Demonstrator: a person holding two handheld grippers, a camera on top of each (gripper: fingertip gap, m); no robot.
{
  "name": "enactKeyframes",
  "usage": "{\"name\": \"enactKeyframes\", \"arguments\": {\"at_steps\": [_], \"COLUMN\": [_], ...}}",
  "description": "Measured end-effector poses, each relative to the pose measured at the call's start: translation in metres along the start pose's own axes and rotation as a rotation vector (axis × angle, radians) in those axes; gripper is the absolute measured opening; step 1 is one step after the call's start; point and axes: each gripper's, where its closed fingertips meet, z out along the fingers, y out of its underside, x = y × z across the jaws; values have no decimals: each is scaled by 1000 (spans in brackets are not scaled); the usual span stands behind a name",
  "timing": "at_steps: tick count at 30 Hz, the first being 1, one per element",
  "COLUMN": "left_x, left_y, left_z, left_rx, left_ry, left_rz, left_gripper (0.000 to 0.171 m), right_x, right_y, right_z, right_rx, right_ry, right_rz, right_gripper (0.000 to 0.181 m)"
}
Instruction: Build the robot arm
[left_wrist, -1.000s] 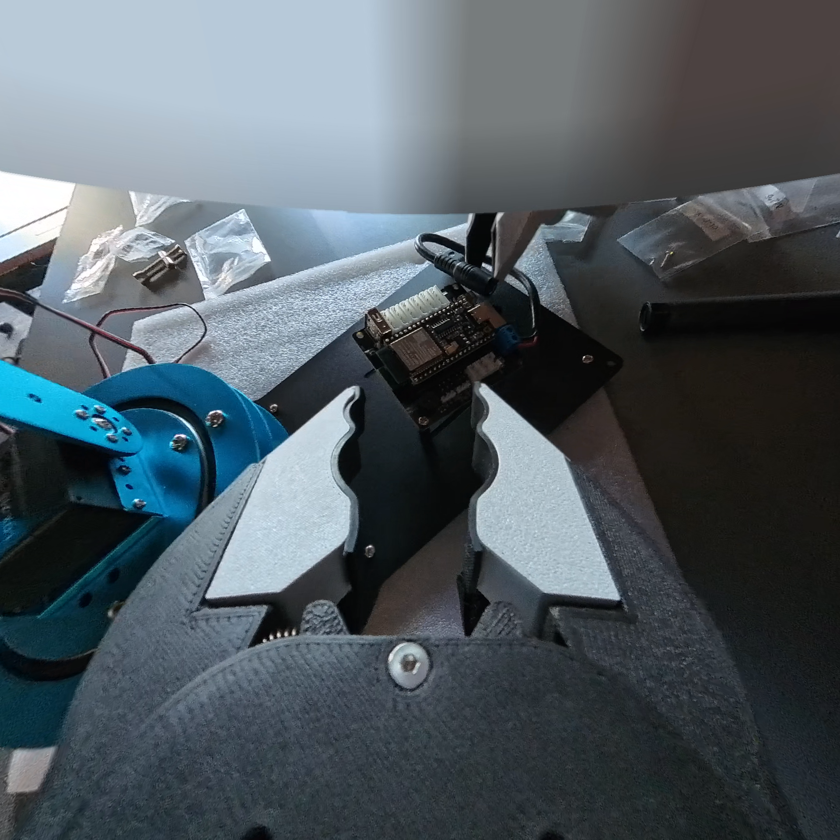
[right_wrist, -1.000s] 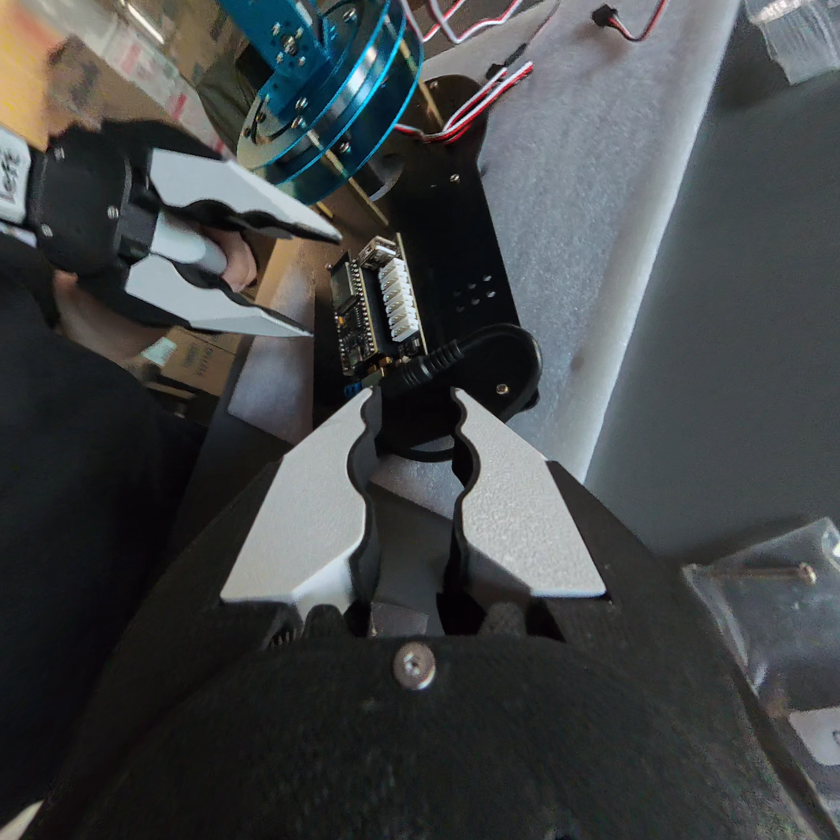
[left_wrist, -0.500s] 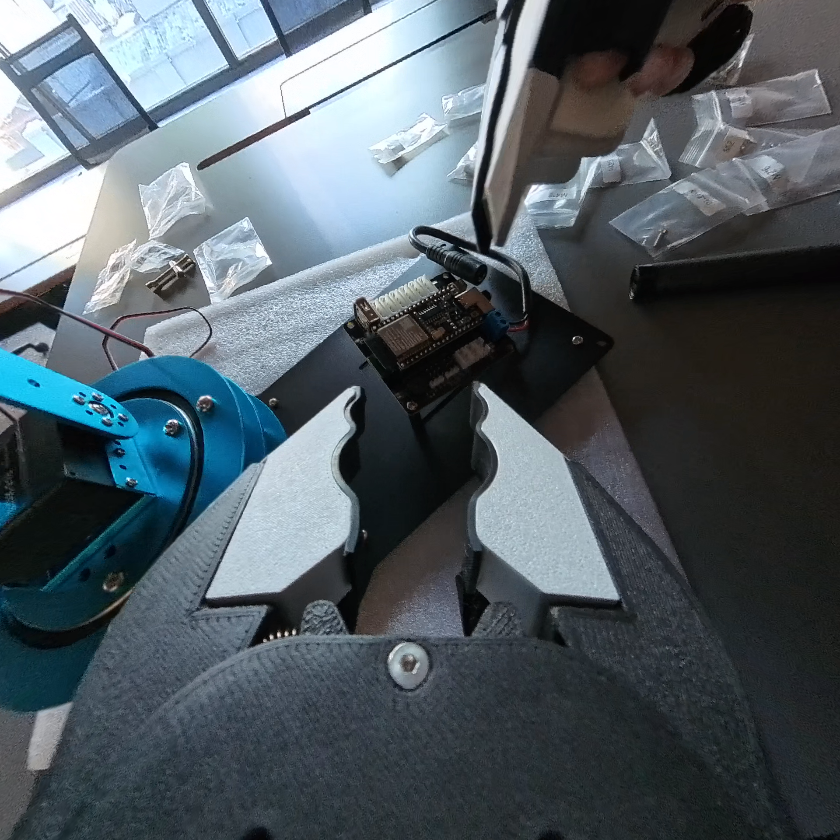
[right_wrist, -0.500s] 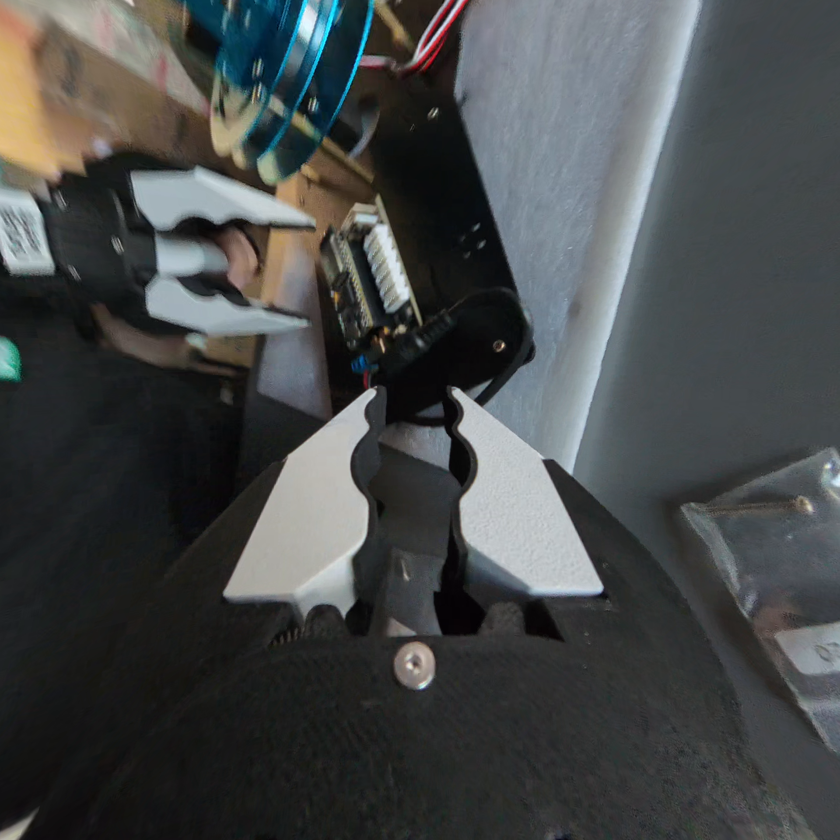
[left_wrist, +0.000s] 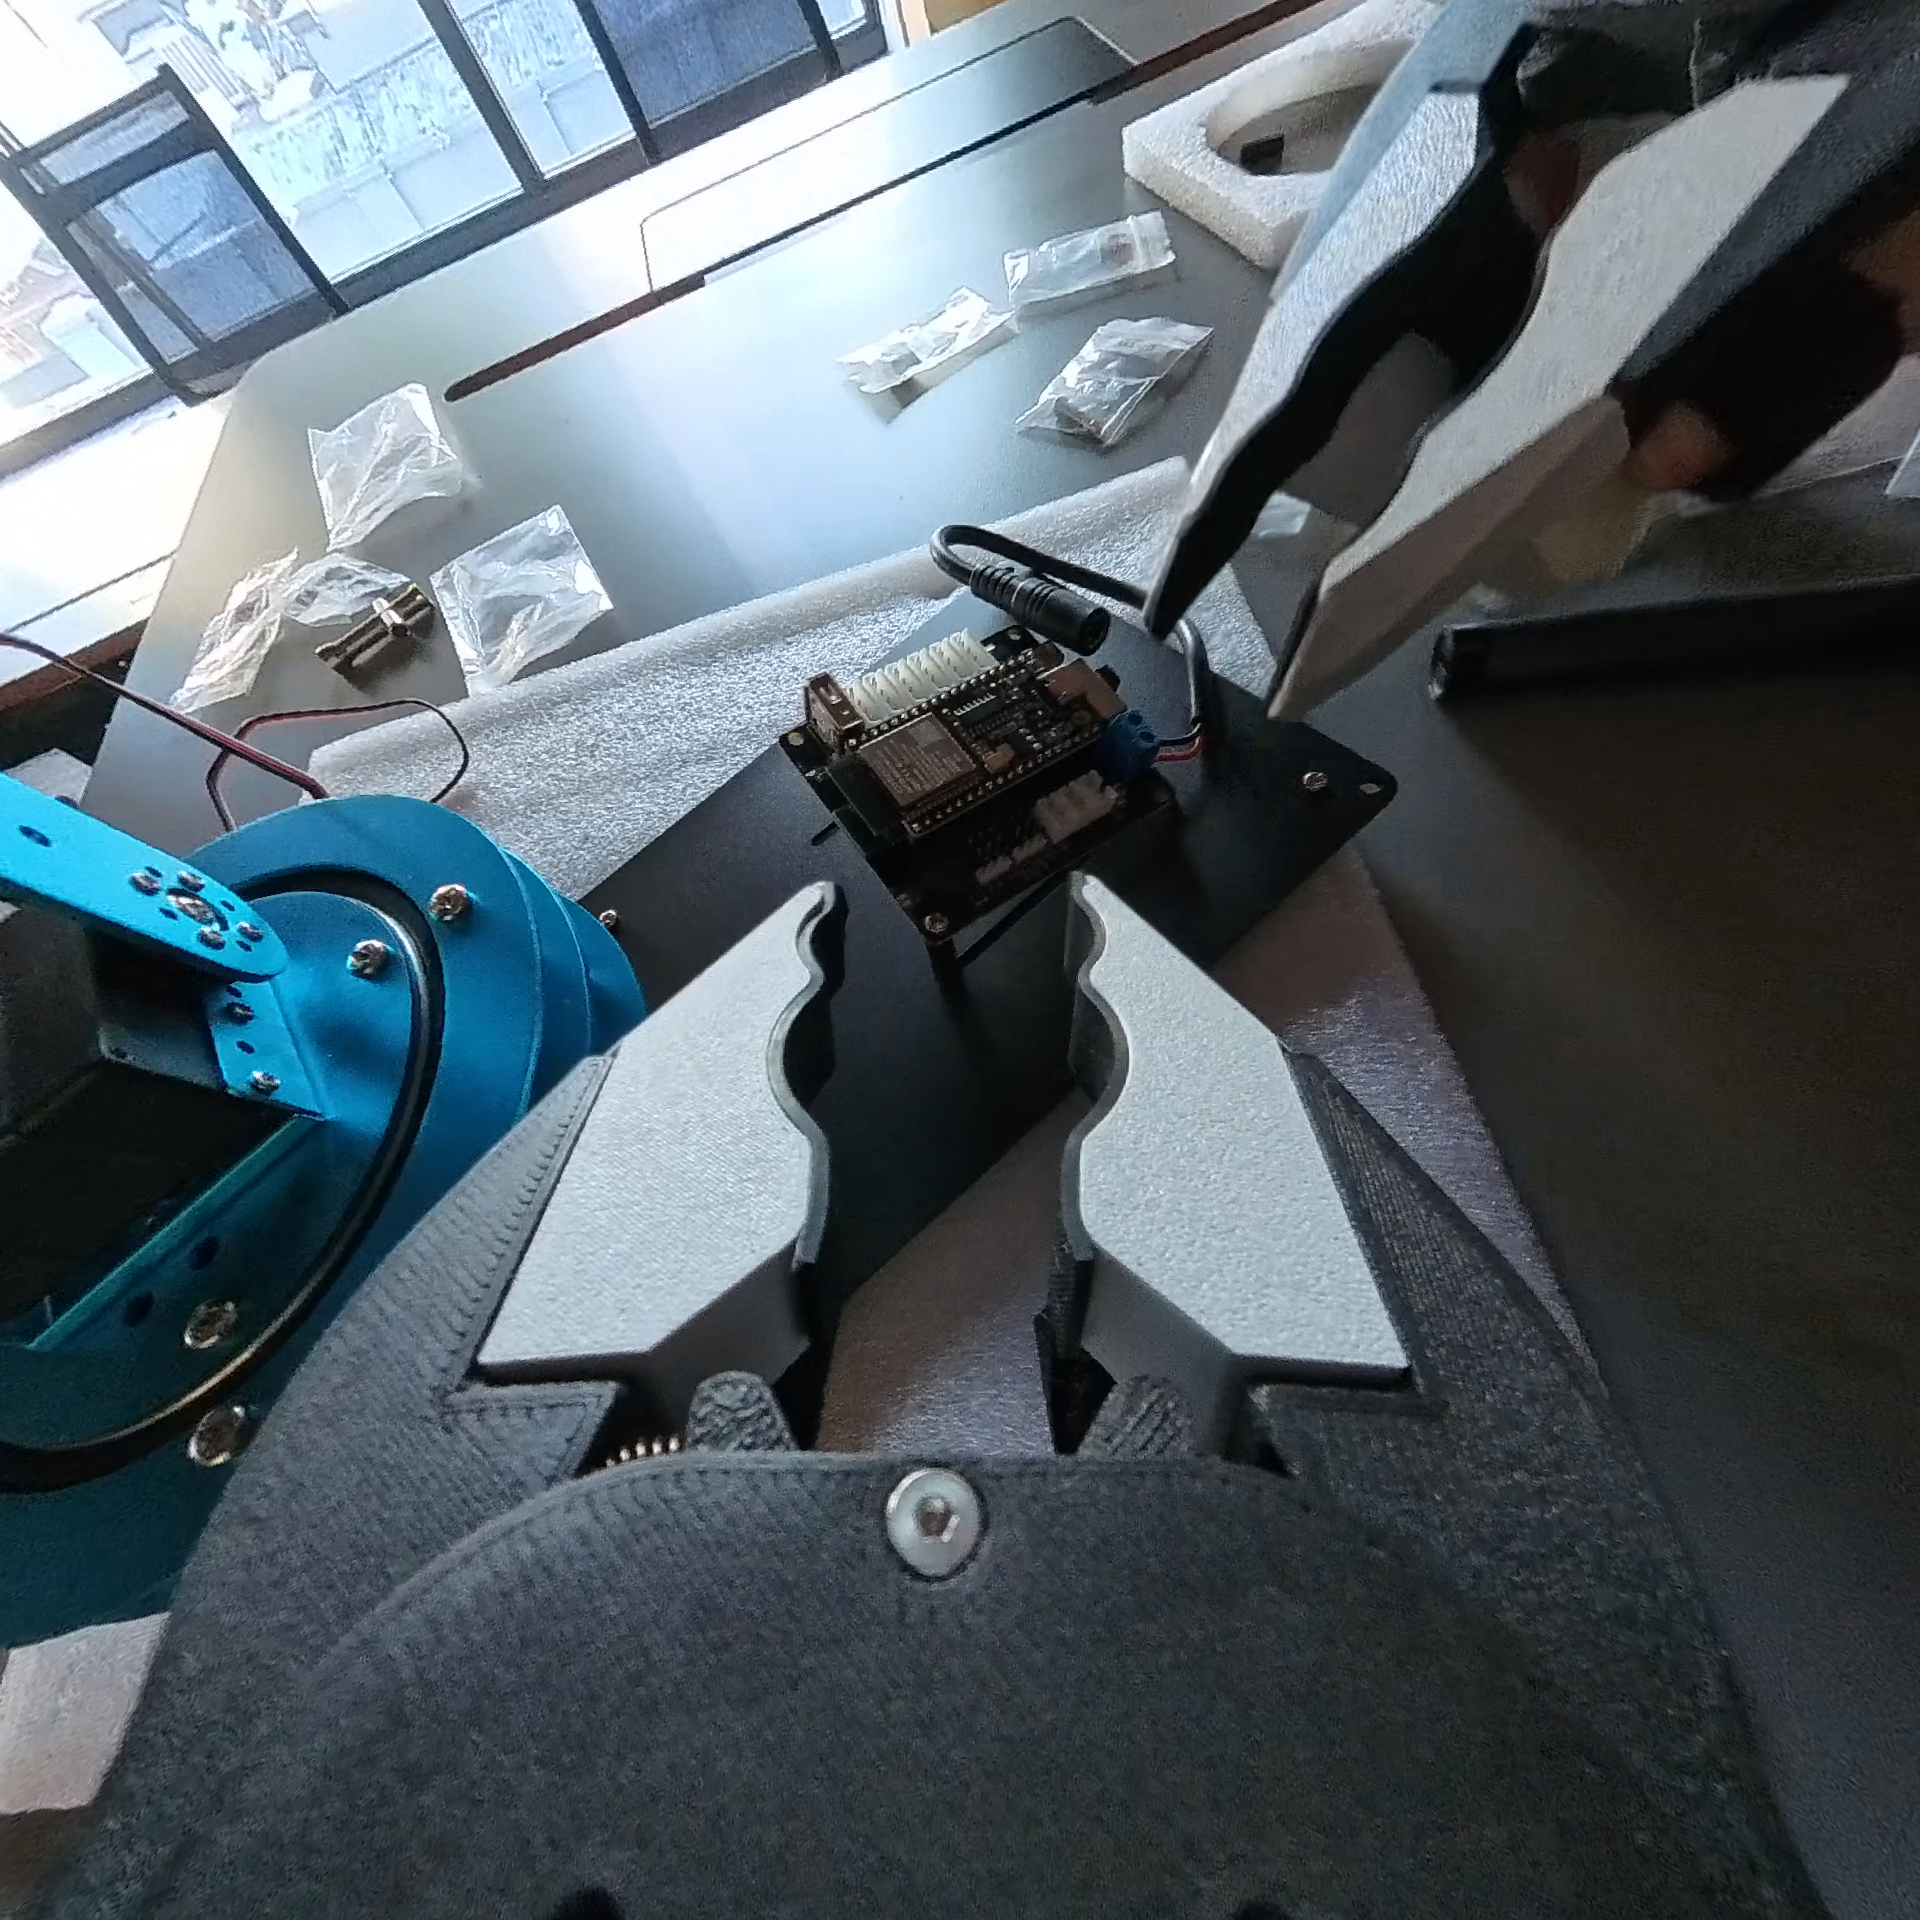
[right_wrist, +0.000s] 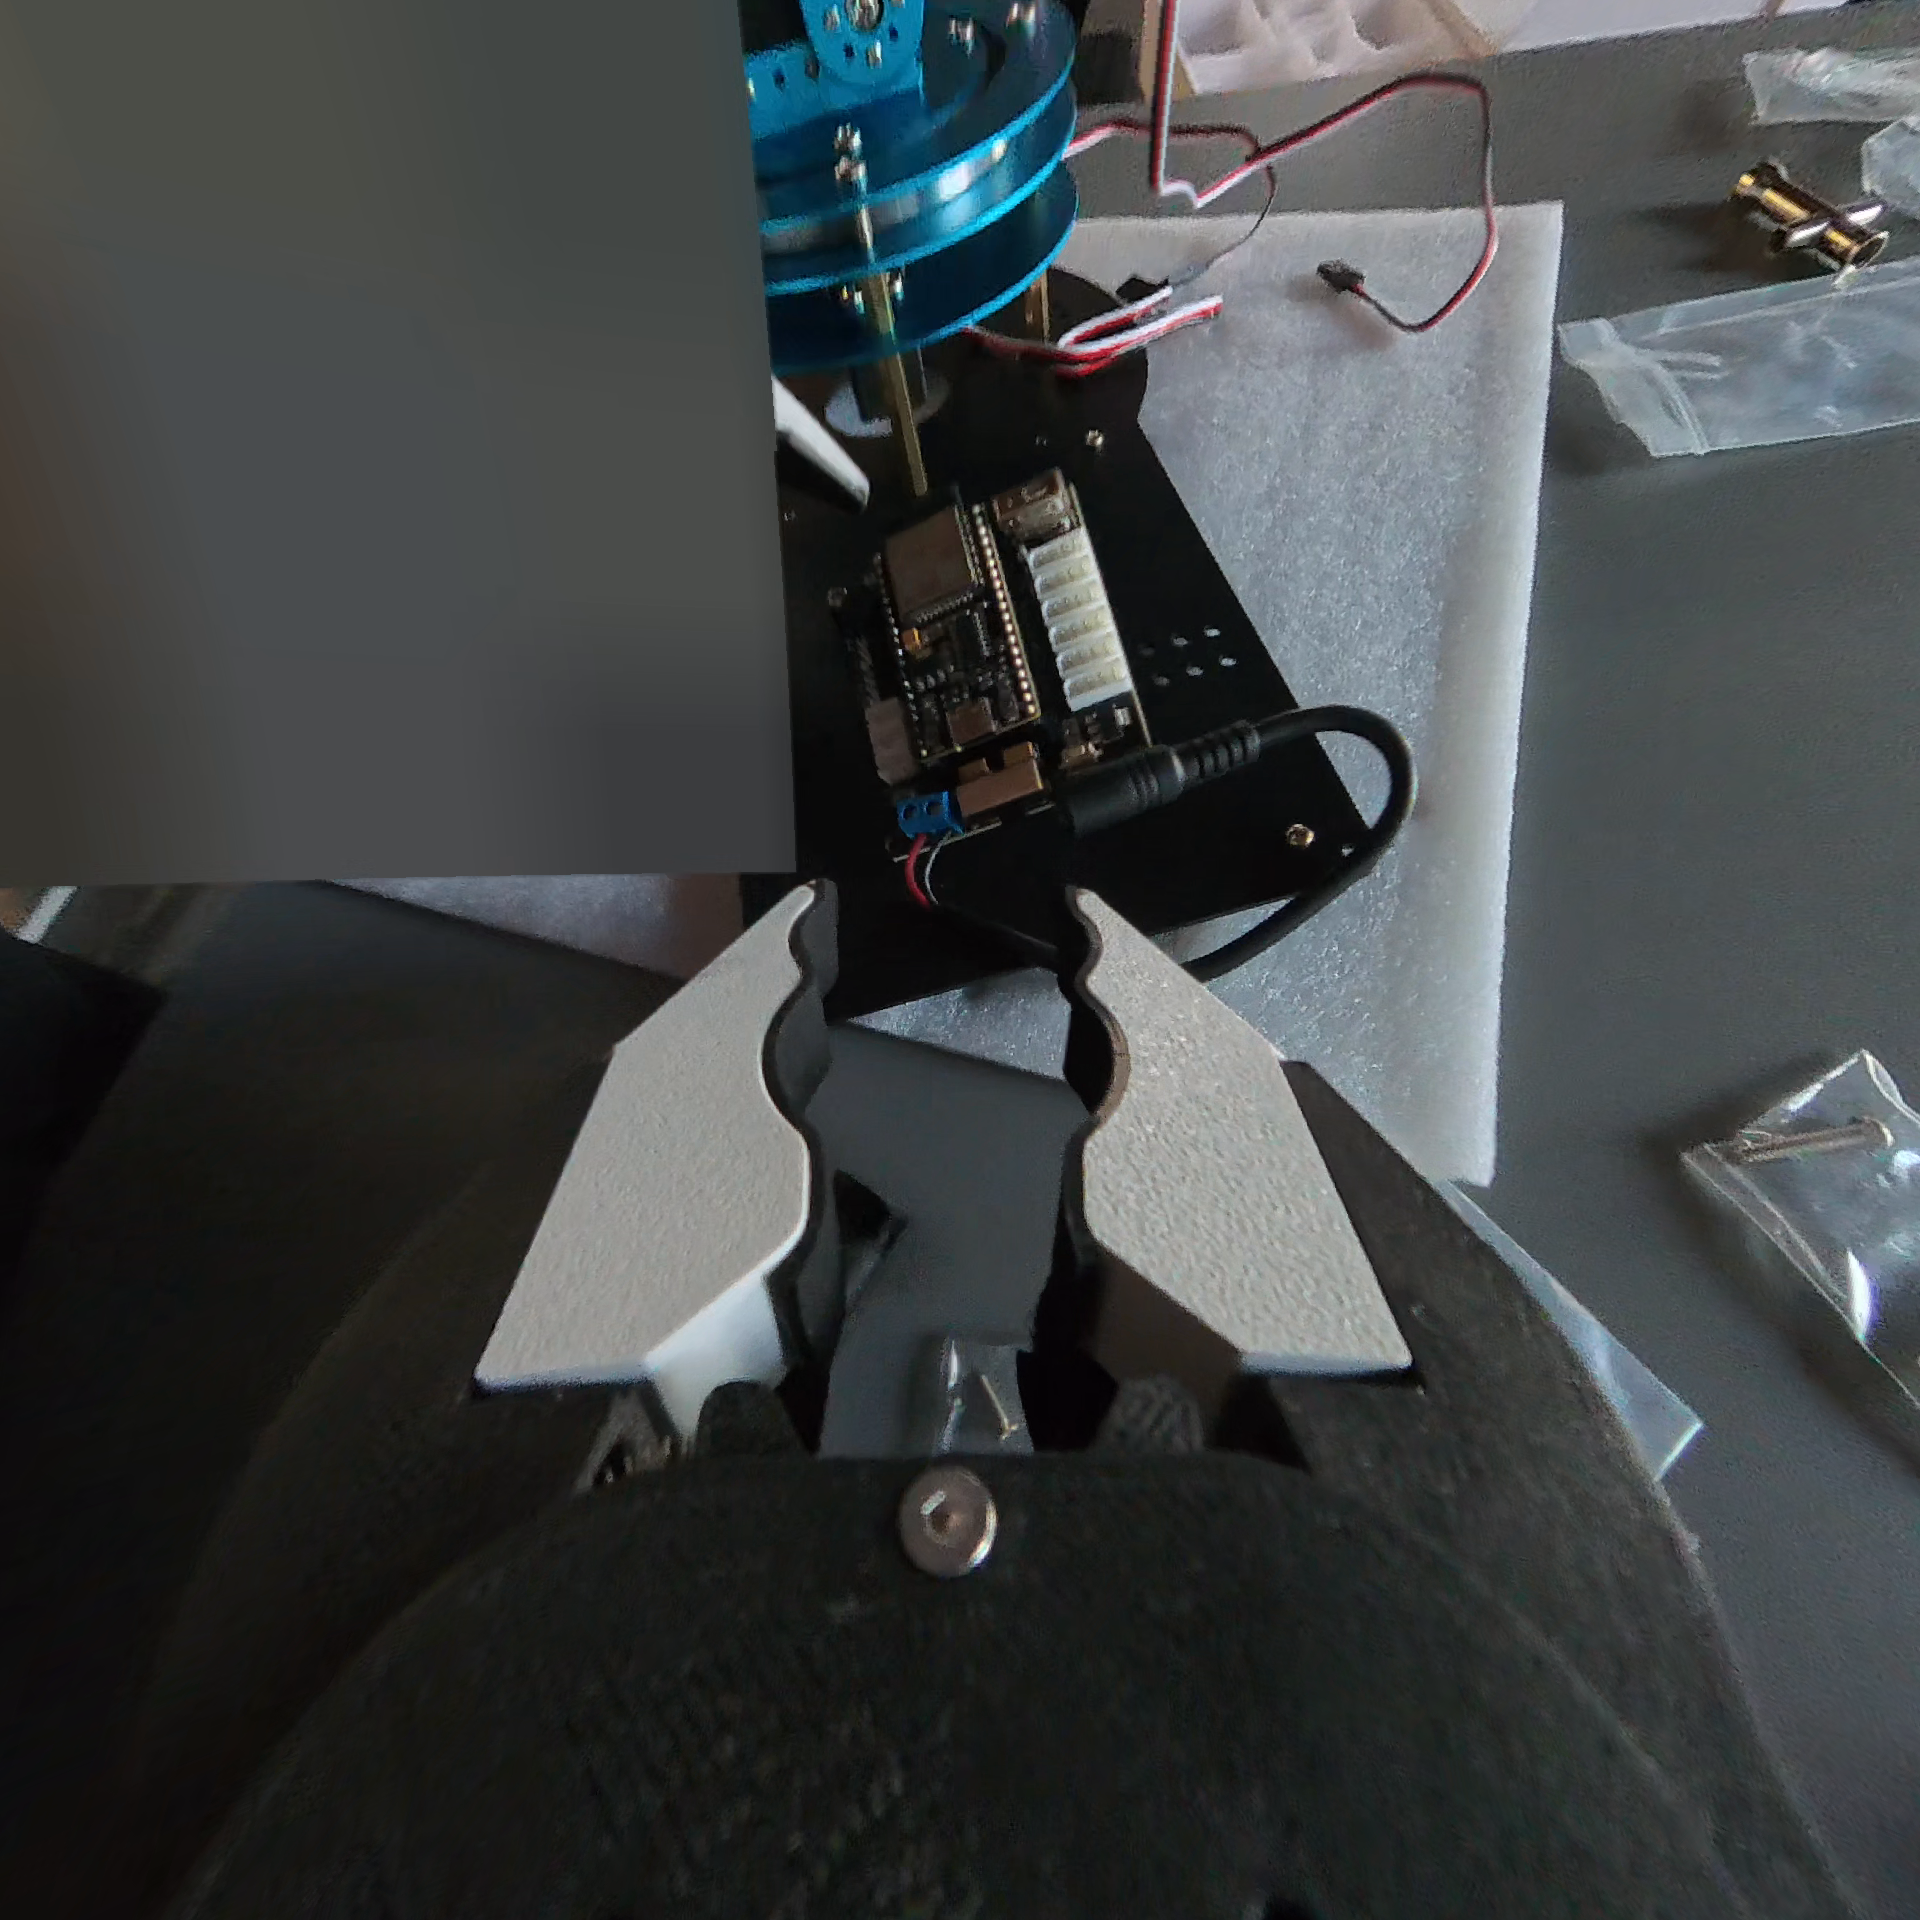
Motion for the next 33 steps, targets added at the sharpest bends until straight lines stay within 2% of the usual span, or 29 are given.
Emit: {"name": "enactKeyframes", "arguments": {"at_steps": [10, 15, 21, 29, 33], "left_x": [0, -2, -2, -3, -1], "left_y": [8, 11, 13, 13, 14], "left_z": [5, 9, 11, 12, 13], "left_rx": [-34, -50, -53, -62, -65], "left_ry": [30, 27, 30, 28, 33], "left_rz": [-42, -26, -16, -12, -11], "left_gripper": [42, 41, 34, 29, 26], "right_x": [7, 7, 4, 7, 4], "right_y": [-10, -6, -4, -5, -6], "right_z": [9, 14, 18, 20, 21], "right_rx": [43, 5, -33, -20, -15], "right_ry": [24, 25, 96, 157, 138], "right_rz": [41, 41, -23, 64, 88], "right_gripper": [40, 41, 49, 54, 54]}}
